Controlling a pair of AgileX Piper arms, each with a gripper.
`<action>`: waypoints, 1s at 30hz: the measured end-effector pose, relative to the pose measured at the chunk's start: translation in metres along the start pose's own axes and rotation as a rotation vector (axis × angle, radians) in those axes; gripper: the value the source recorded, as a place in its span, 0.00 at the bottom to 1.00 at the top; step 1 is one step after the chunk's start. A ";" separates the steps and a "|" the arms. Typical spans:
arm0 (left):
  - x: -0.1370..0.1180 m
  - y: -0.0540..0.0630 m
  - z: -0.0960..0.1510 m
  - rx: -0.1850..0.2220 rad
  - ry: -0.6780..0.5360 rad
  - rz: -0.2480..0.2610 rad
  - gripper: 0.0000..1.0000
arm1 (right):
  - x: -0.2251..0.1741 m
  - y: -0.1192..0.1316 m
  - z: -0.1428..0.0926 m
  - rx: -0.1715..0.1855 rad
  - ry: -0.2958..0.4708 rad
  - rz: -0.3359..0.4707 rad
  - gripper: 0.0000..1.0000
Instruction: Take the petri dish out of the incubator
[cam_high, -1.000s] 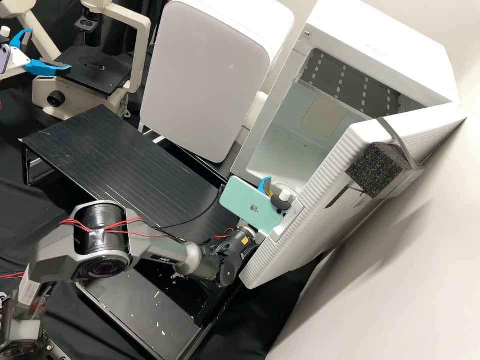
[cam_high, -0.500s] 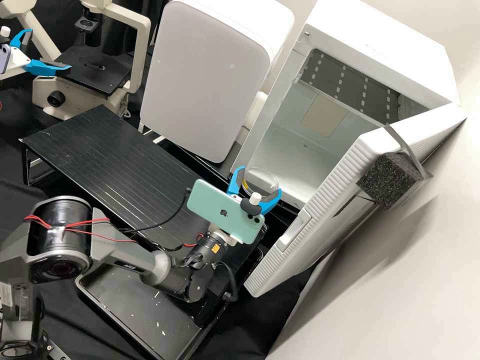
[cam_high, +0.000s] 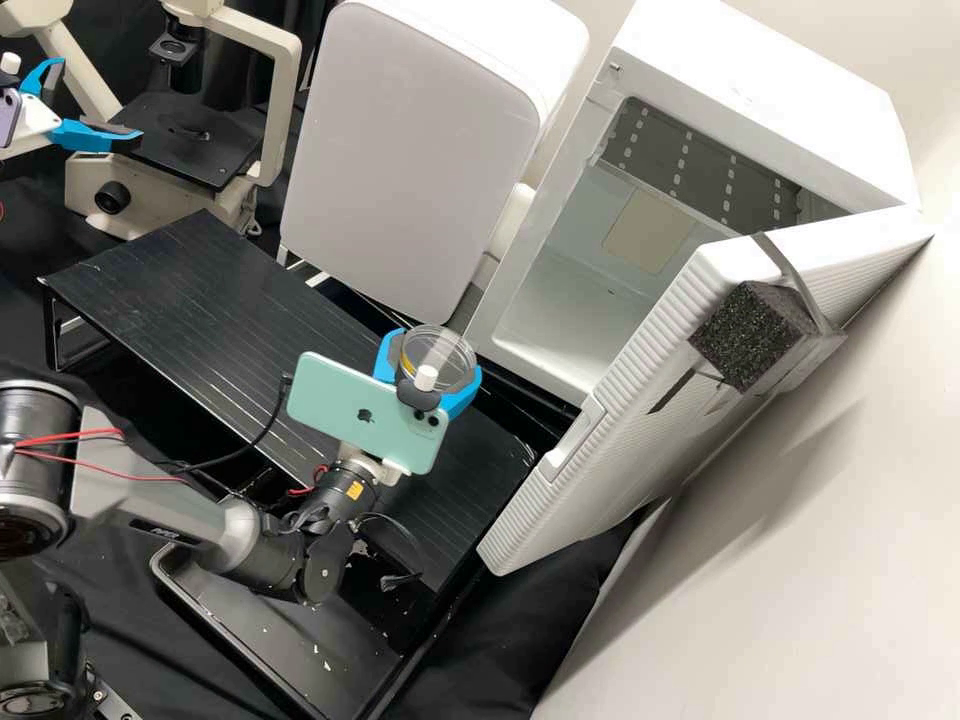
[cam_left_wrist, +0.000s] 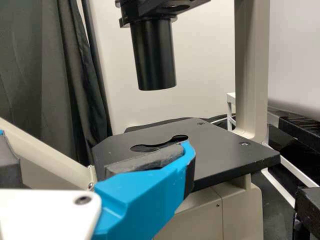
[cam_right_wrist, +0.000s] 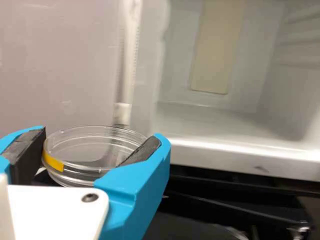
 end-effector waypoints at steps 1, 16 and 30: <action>0.000 0.000 0.000 0.000 0.000 0.000 1.00 | -0.001 -0.005 -0.003 -0.008 0.007 -0.016 0.00; 0.000 0.000 0.000 0.000 0.000 0.000 1.00 | -0.022 -0.060 -0.024 -0.120 0.063 -0.243 0.00; 0.000 0.000 0.000 0.000 0.000 0.000 1.00 | -0.039 -0.067 -0.034 -0.177 0.061 -0.266 0.00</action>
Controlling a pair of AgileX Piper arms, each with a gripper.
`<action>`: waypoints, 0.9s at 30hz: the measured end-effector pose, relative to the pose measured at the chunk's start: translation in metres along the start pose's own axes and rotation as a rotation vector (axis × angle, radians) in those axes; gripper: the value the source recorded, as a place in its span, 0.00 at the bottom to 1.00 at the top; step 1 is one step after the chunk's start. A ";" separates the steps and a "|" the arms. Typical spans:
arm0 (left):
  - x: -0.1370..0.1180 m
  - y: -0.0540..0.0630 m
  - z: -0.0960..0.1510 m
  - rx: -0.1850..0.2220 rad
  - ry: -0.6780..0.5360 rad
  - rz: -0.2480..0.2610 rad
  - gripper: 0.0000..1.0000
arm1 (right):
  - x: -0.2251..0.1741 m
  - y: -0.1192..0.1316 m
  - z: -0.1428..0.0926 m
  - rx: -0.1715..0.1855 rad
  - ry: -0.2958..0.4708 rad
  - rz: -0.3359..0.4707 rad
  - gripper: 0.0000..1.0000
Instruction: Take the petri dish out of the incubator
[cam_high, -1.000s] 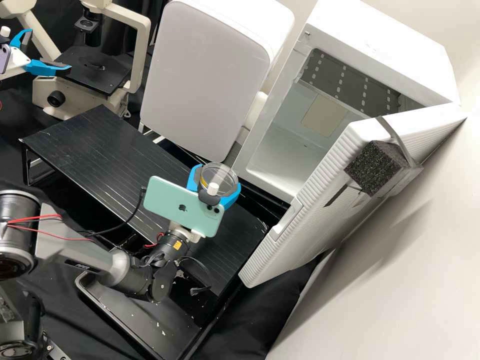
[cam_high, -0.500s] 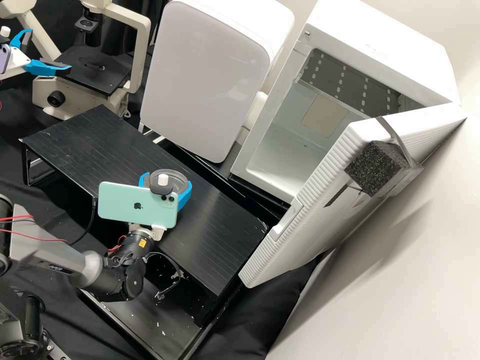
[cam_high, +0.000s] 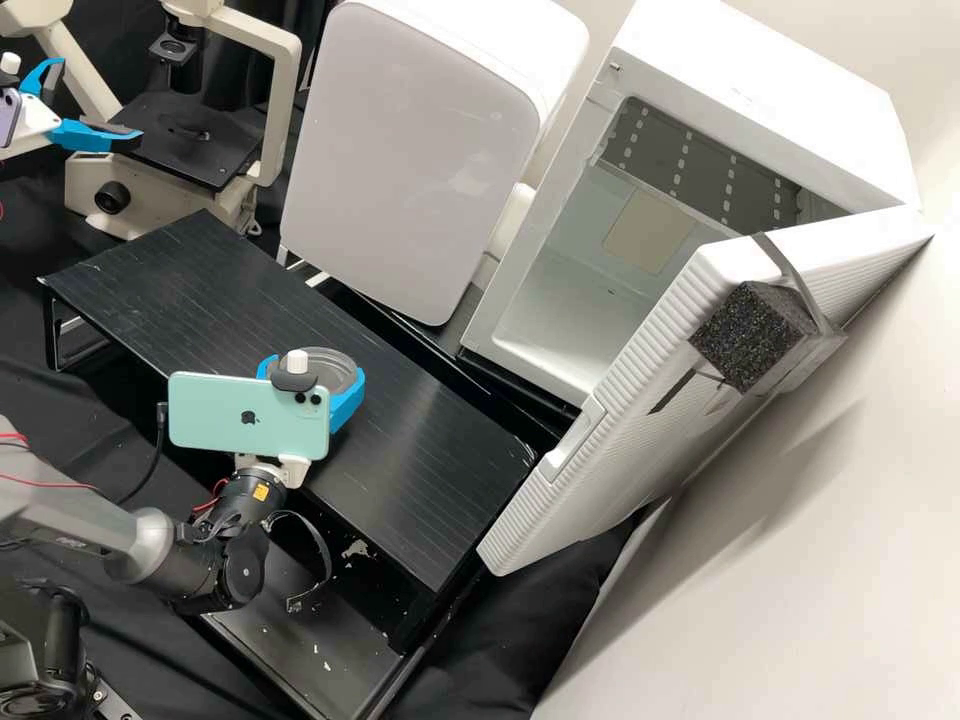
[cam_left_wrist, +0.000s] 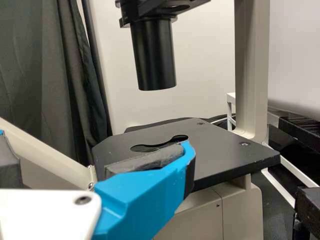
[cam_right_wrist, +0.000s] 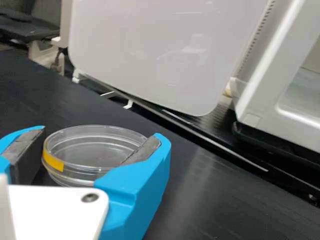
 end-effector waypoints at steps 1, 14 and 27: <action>0.000 0.000 0.000 0.000 0.000 0.000 1.00 | 0.000 -0.001 -0.001 -0.001 0.003 -0.003 0.00; 0.000 0.000 0.000 0.000 0.000 0.000 1.00 | 0.002 -0.002 -0.004 -0.017 0.020 -0.013 1.00; 0.000 0.000 0.000 0.000 0.000 0.000 1.00 | 0.003 -0.002 -0.001 -0.011 0.019 -0.018 1.00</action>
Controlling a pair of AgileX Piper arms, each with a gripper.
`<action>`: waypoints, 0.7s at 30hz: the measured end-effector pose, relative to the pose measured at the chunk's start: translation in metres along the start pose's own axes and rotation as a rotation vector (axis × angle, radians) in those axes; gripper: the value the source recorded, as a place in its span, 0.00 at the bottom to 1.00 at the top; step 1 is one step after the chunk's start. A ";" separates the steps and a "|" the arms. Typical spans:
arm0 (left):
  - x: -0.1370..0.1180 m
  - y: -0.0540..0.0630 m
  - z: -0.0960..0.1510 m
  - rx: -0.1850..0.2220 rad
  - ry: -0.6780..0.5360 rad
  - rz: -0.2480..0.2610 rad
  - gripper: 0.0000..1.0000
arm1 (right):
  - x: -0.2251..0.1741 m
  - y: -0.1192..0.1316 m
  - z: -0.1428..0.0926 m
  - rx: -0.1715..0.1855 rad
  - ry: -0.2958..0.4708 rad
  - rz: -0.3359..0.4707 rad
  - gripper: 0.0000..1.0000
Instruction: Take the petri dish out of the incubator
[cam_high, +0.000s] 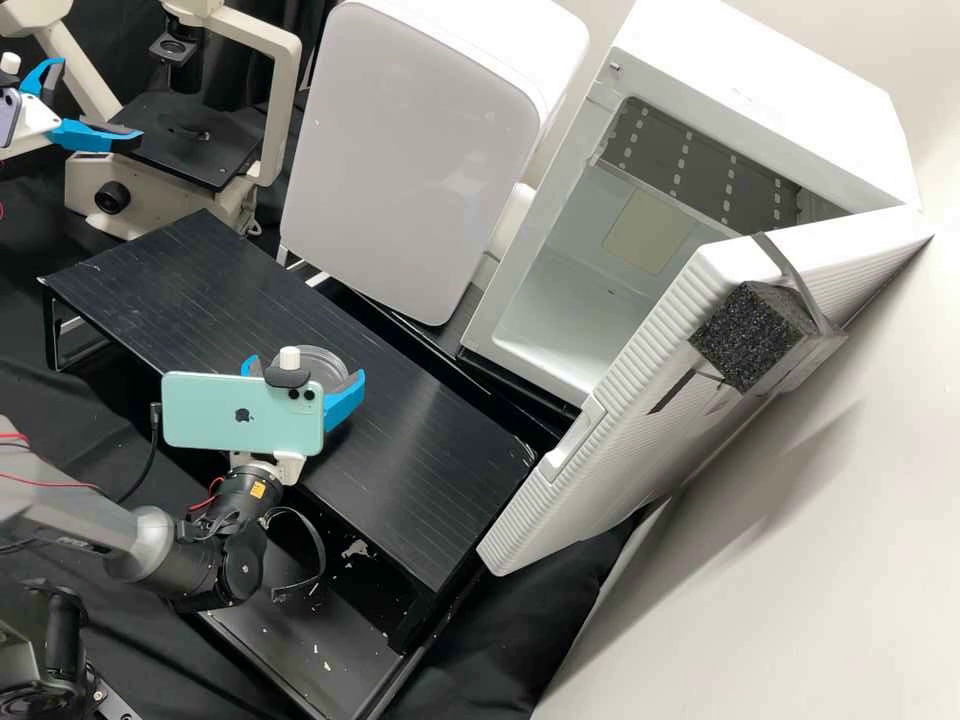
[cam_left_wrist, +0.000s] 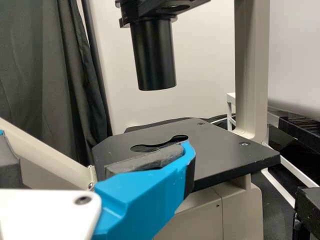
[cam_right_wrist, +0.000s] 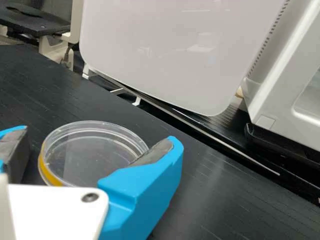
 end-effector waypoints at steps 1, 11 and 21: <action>0.000 0.000 0.000 0.000 0.000 0.000 1.00 | 0.000 0.001 0.000 -0.003 0.002 0.000 1.00; 0.000 0.000 0.000 0.000 0.000 0.000 1.00 | 0.001 0.005 -0.007 -0.014 0.018 0.020 1.00; 0.000 0.000 0.000 0.000 0.000 0.000 1.00 | -0.004 0.024 -0.023 0.043 0.023 0.180 1.00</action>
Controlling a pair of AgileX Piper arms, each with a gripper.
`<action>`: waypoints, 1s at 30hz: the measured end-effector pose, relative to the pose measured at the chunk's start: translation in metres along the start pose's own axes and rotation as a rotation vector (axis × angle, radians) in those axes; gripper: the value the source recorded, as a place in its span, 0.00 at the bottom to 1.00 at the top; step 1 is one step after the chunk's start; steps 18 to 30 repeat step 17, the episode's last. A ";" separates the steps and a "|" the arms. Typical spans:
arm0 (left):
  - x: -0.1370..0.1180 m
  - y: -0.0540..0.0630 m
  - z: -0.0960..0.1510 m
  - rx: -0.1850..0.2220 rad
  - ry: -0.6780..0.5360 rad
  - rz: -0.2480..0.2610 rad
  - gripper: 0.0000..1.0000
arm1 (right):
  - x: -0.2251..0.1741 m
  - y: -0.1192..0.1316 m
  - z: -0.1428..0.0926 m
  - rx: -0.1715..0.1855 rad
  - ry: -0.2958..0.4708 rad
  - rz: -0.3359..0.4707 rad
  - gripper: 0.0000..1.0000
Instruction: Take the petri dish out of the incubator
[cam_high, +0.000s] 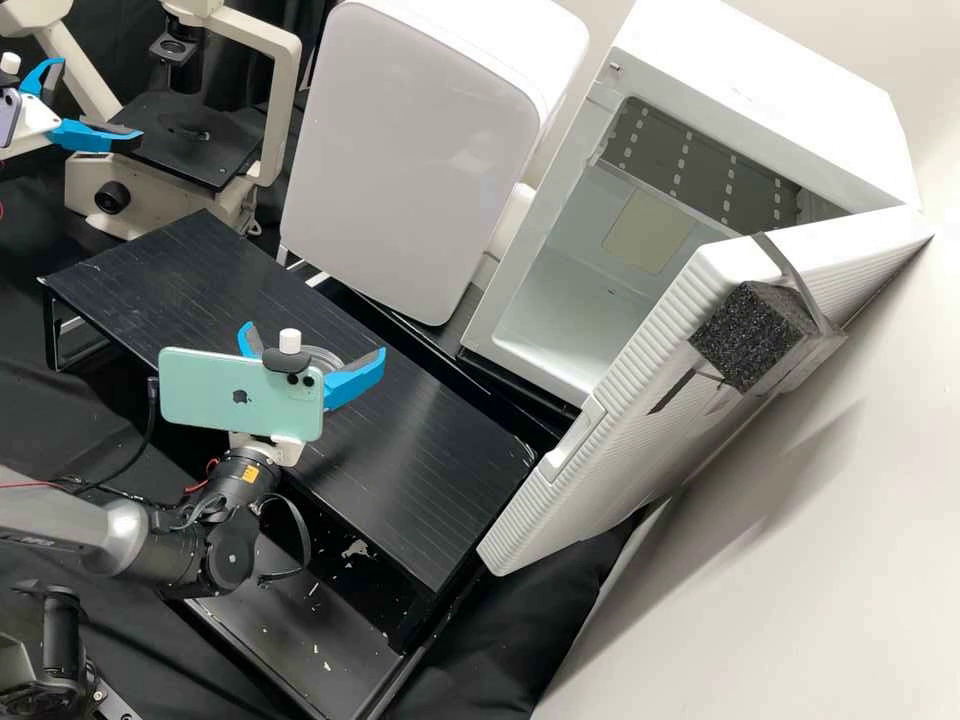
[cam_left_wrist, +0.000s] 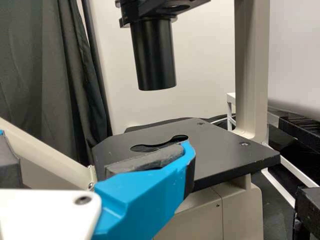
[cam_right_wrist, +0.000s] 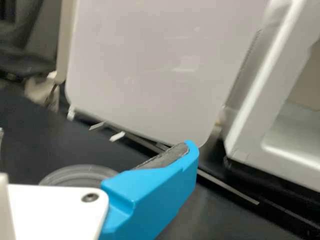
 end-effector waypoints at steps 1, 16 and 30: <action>0.000 0.000 0.000 0.000 0.000 0.000 1.00 | 0.000 0.003 -0.002 0.011 -0.001 0.041 1.00; 0.000 0.000 0.000 0.000 0.000 0.000 1.00 | -0.003 0.004 -0.038 0.198 0.086 0.398 1.00; 0.000 0.000 0.000 0.000 0.000 0.000 1.00 | -0.003 0.003 -0.041 0.202 0.100 0.393 1.00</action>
